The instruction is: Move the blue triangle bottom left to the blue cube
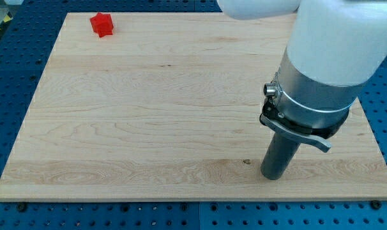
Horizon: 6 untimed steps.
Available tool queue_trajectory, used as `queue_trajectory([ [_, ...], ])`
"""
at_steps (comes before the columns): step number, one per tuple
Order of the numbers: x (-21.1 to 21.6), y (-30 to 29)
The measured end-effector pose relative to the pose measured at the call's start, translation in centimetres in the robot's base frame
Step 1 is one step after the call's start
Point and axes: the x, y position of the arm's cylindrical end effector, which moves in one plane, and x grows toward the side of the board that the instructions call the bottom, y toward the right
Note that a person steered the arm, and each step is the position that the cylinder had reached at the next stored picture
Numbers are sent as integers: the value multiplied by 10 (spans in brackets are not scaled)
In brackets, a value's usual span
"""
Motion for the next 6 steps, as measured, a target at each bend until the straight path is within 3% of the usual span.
queue_trajectory([
  [2,1,0],
  [4,28,9],
  [6,28,124],
])
